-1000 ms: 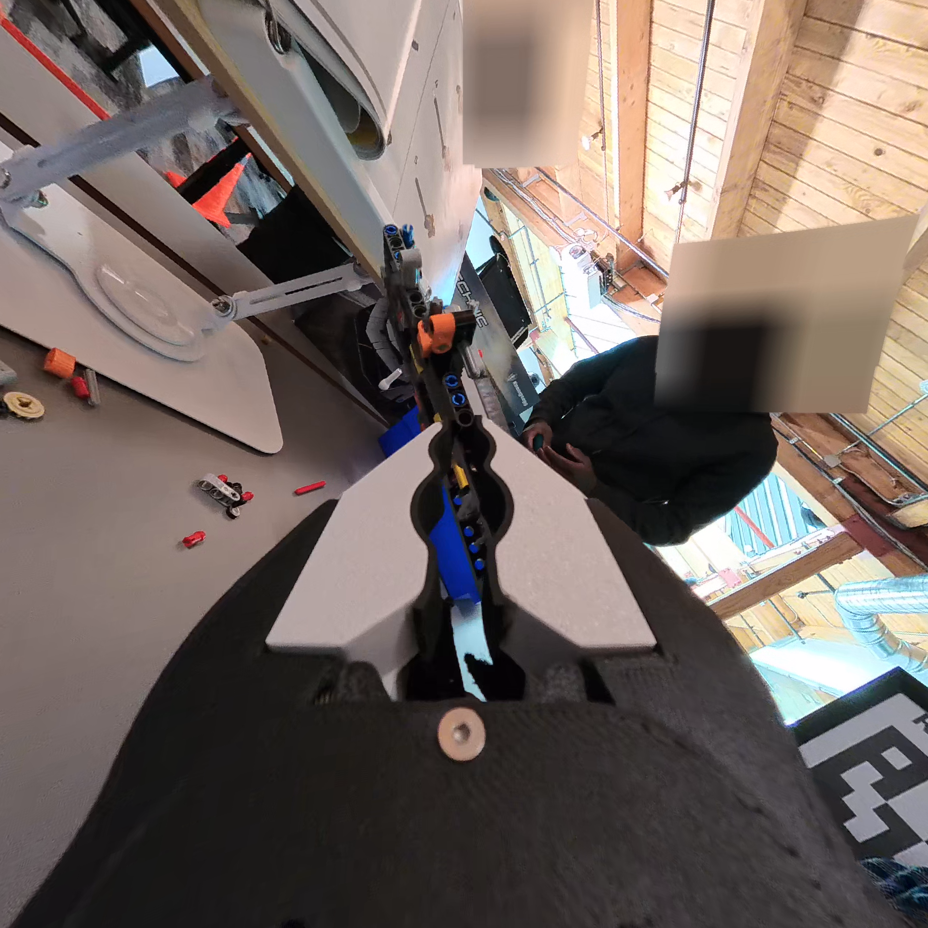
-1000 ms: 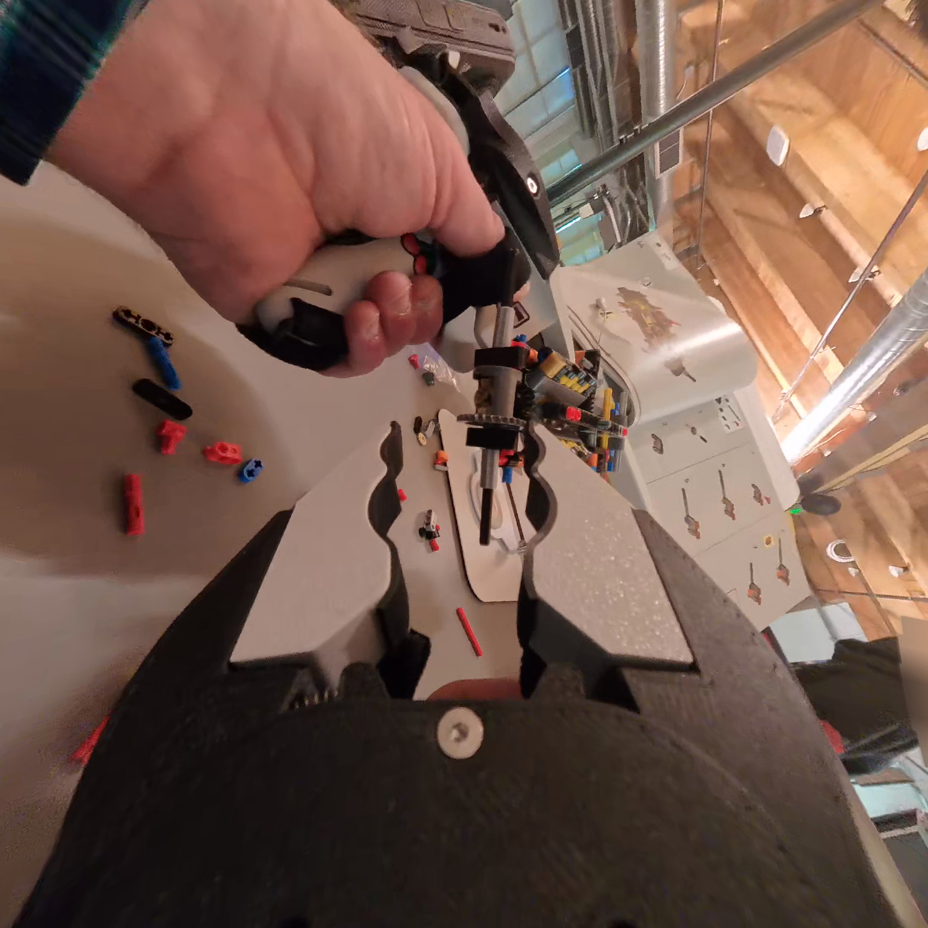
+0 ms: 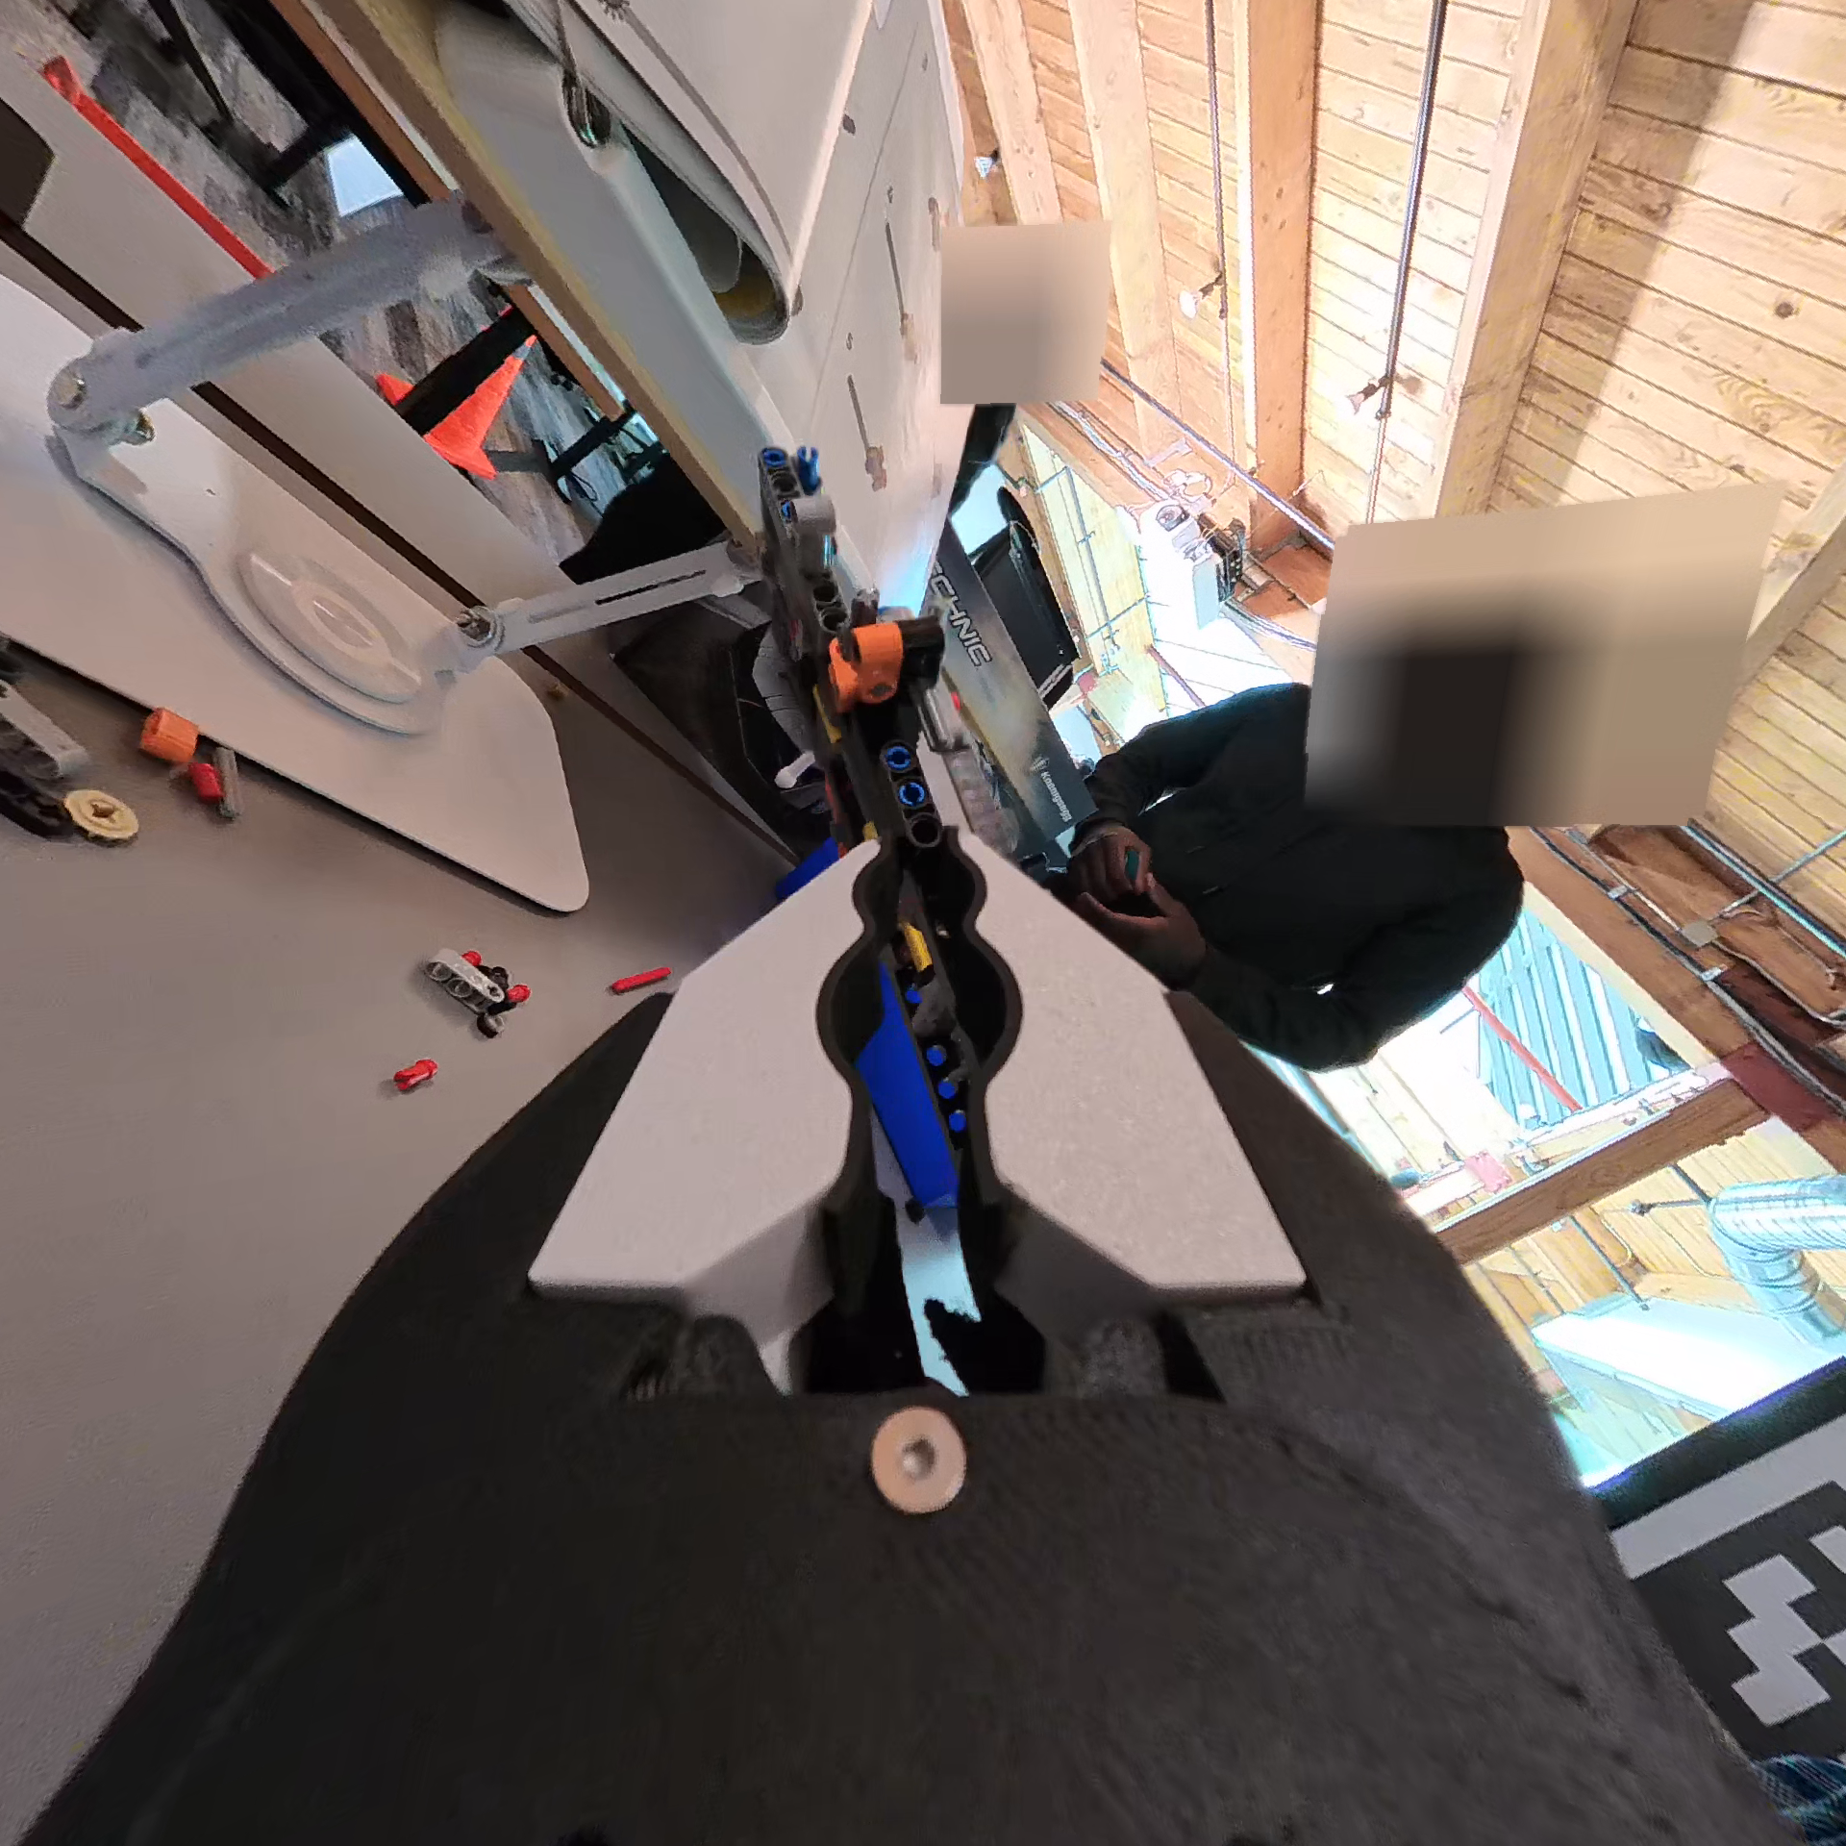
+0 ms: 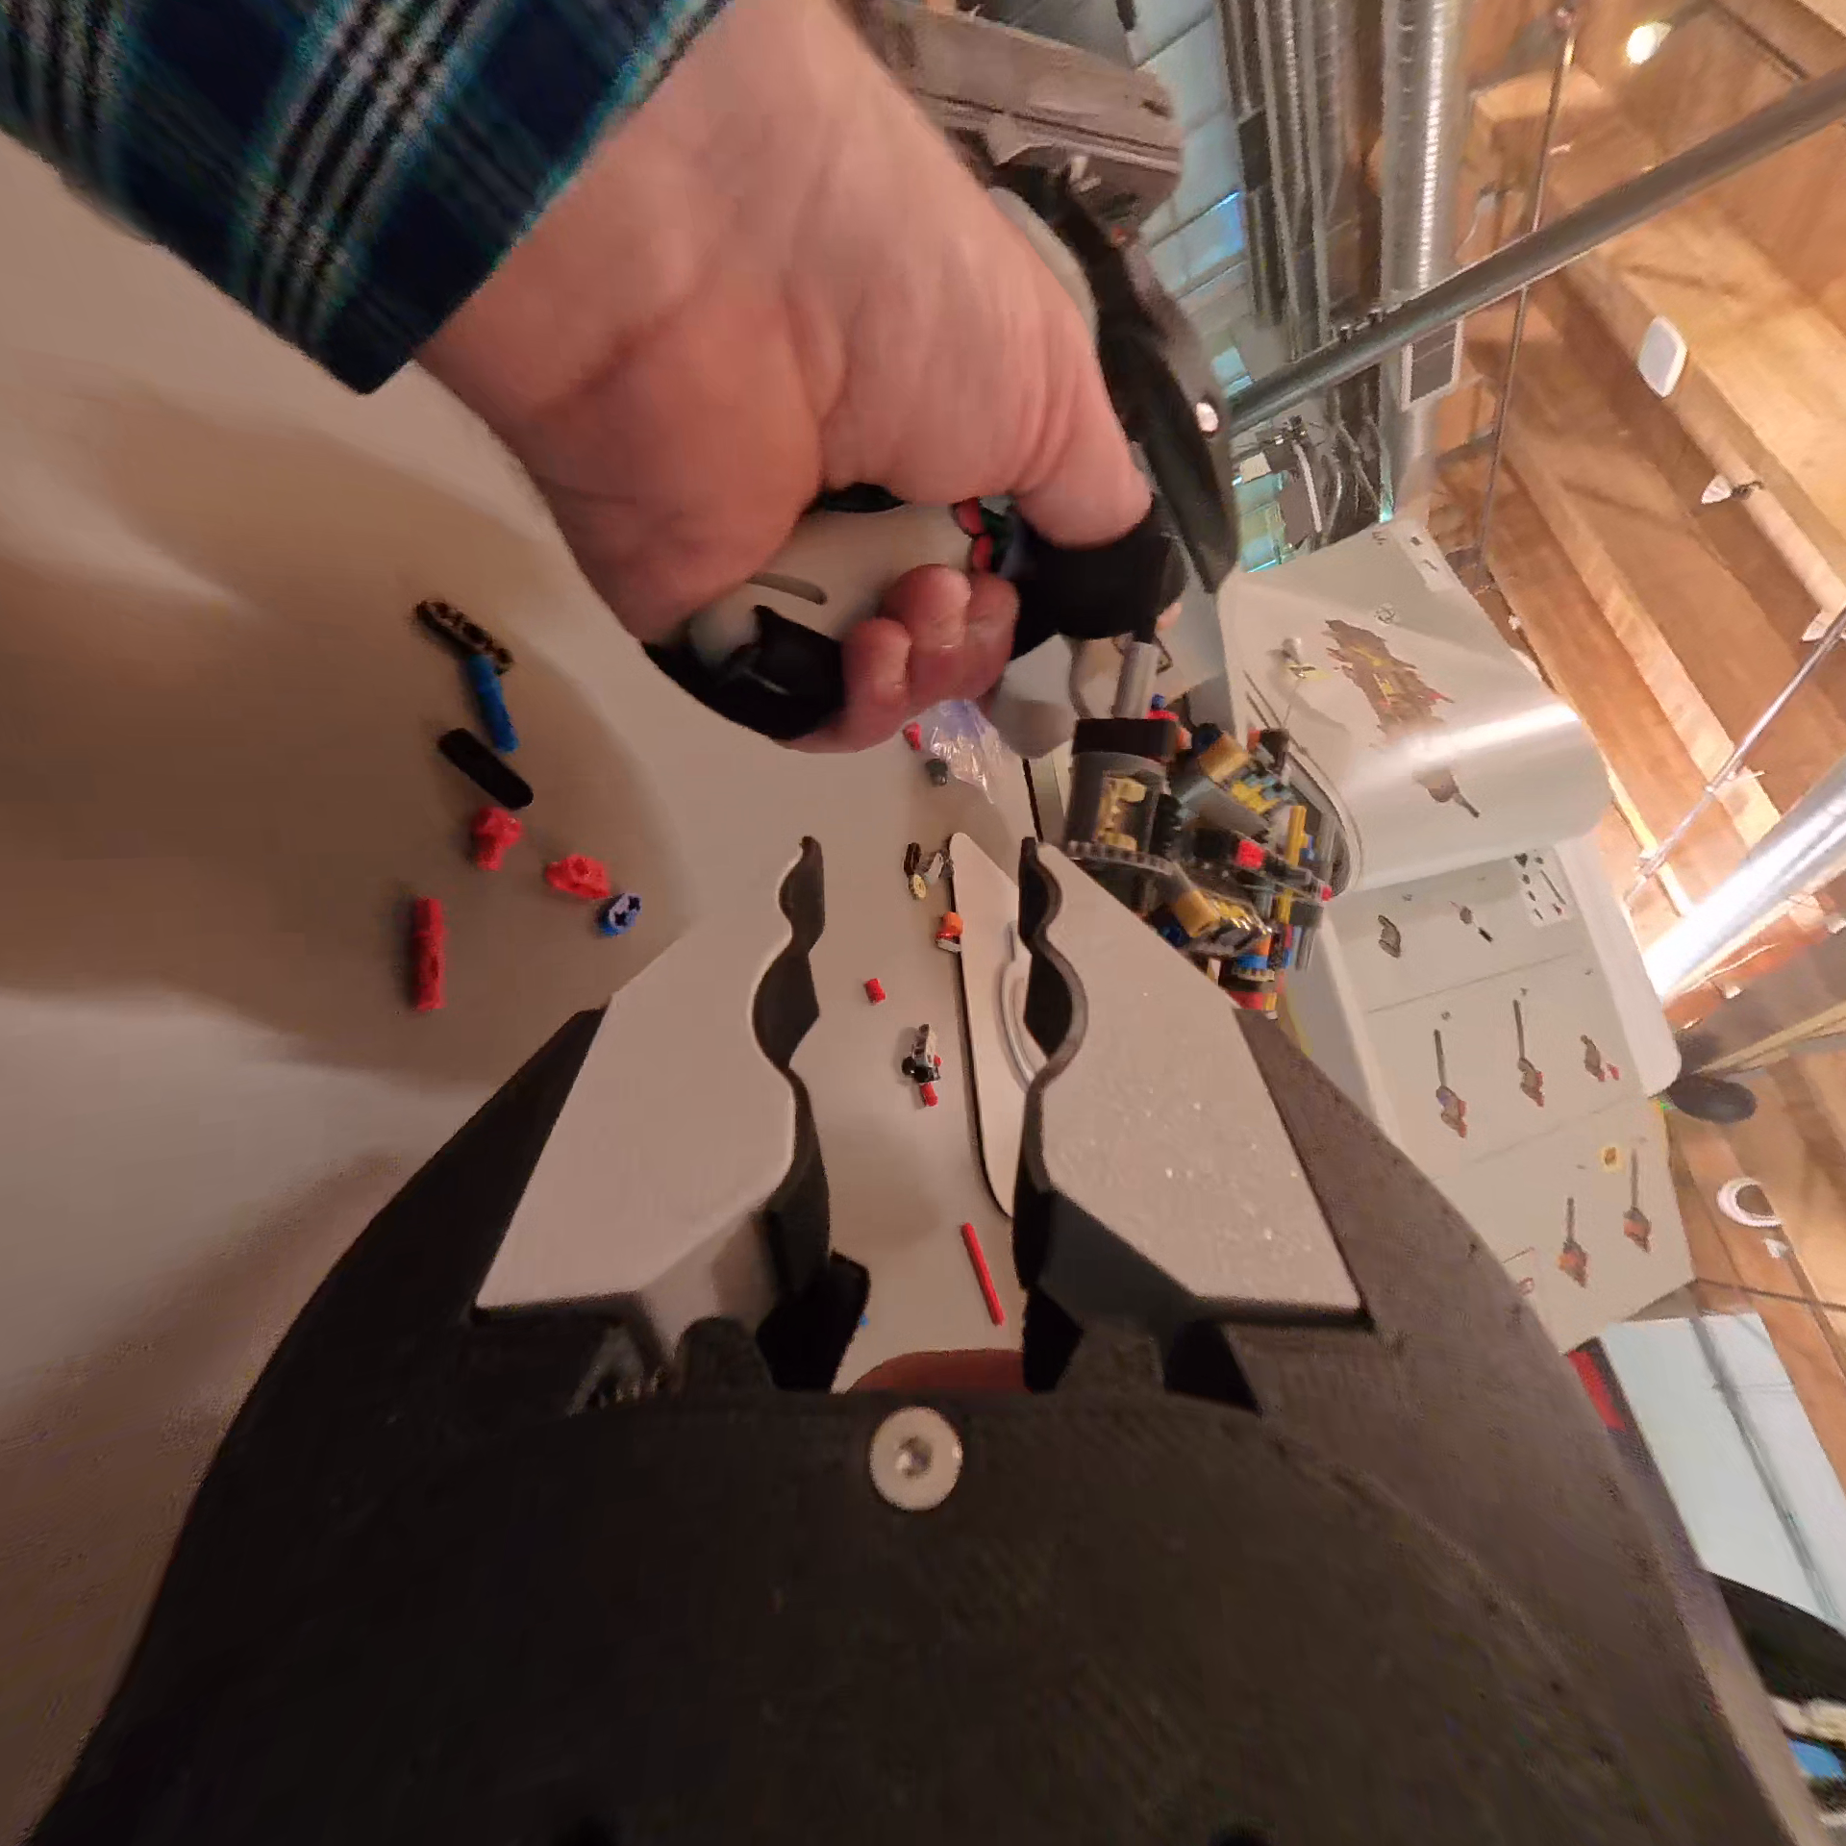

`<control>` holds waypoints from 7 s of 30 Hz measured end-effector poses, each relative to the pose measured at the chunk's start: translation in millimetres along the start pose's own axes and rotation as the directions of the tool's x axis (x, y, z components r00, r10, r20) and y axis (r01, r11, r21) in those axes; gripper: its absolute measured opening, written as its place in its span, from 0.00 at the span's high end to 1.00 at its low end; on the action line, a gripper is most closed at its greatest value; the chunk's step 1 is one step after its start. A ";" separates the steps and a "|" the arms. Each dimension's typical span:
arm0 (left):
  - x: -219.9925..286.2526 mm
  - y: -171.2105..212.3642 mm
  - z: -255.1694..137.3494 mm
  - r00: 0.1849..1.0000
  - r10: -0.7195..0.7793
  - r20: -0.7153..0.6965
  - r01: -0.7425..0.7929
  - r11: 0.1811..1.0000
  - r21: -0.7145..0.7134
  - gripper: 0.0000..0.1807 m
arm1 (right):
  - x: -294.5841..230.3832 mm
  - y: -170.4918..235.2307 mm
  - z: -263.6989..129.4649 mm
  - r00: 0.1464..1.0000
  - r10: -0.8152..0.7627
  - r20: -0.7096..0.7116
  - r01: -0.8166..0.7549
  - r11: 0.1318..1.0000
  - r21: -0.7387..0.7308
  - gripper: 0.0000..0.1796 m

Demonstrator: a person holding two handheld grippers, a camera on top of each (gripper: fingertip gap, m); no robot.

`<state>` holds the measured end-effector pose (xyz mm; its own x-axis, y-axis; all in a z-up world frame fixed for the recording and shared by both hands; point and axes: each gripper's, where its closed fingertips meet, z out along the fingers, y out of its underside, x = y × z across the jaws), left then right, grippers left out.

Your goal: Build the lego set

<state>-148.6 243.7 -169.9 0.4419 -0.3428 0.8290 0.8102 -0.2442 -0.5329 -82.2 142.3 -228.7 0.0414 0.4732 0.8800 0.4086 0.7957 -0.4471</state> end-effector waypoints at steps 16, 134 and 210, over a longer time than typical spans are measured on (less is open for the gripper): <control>3.0 4.7 4.4 1.000 0.010 0.005 -0.010 1.000 -0.011 0.97 | 29.8 0.2 -2.0 0.992 0.076 -0.097 -0.074 0.997 0.030 0.75; 4.2 21.6 2.8 1.000 0.024 -0.007 -0.024 0.999 -0.036 0.97 | 15.3 -8.1 3.2 0.988 0.156 0.010 -0.157 0.983 0.095 0.71; 3.5 28.2 0.6 0.998 -0.002 -0.059 0.001 1.000 -0.019 0.97 | 0.2 -8.4 -9.7 0.974 0.208 0.091 -0.221 0.961 0.167 0.68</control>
<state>-123.9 236.2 -182.0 0.4163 -0.3953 0.8188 0.8032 -0.2622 -0.5350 -76.8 132.0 -223.2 0.0419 0.6608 0.7494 0.2313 0.7233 -0.6507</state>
